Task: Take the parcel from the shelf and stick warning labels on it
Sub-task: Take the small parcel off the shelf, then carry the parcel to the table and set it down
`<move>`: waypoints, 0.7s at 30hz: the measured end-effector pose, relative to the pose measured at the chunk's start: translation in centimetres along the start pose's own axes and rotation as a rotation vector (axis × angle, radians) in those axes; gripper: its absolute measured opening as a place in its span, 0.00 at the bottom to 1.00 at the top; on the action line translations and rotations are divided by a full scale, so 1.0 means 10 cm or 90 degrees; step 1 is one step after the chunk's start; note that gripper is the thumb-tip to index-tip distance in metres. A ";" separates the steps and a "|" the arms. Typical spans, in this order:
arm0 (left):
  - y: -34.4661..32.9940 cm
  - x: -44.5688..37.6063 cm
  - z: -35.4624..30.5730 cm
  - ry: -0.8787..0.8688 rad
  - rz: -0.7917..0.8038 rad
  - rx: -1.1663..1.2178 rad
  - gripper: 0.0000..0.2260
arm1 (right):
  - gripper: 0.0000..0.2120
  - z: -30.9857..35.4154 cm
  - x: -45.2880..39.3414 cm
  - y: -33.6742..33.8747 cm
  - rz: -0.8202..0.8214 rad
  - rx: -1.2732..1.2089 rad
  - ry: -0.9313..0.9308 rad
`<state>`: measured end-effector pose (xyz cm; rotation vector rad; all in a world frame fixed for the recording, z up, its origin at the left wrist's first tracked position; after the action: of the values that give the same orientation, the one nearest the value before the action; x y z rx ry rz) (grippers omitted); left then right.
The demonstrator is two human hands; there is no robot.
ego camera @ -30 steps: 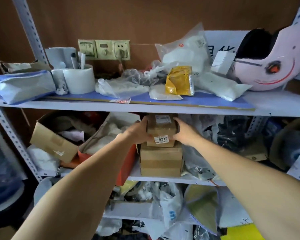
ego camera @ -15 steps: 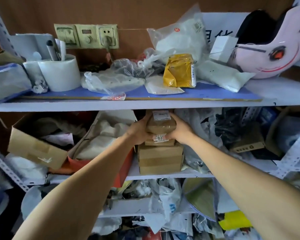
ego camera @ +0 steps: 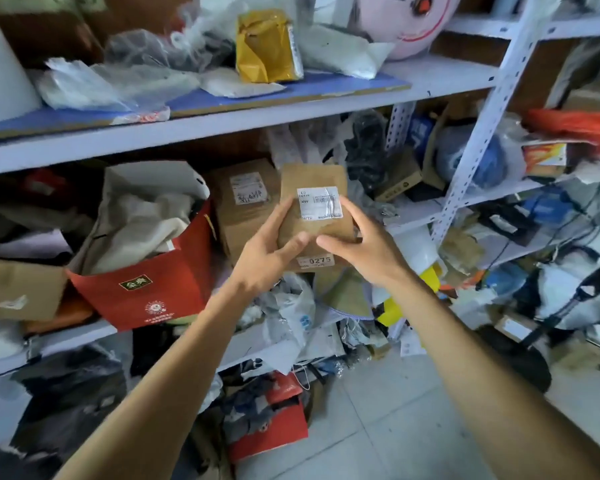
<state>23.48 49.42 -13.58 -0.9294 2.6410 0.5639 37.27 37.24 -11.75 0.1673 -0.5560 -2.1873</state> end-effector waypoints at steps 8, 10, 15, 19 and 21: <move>-1.31 0.08 -0.13 -0.057 0.076 0.087 0.28 | 0.39 -0.86 0.78 0.87 -0.160 -0.063 -0.057; -1.73 0.08 -0.21 -0.066 0.098 0.110 0.28 | 0.40 -1.07 0.99 1.14 -0.181 -0.084 -0.068; -2.87 0.09 -0.45 -0.097 0.198 0.174 0.29 | 0.43 -1.63 1.47 1.87 -0.278 -0.158 -0.106; -3.73 0.13 -0.61 -0.135 0.265 0.204 0.30 | 0.42 -2.02 1.89 2.47 -0.376 -0.176 -0.127; -4.12 0.17 -0.66 -0.134 0.289 0.210 0.30 | 0.43 -2.21 2.09 2.73 -0.417 -0.160 -0.142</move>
<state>47.91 16.03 -19.34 -0.1645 2.6381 0.2825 50.42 -1.03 -17.80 -0.0411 -0.3693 -2.9154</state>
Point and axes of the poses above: each hand's wrist, its own x-axis away from the middle knuckle, its own y-axis out of the back of the hand, z = x × y, the point moved 4 cm from there along -x, towards the middle knuckle, and after that the axes turned 13 degrees about -y, right-handed, at the moved point
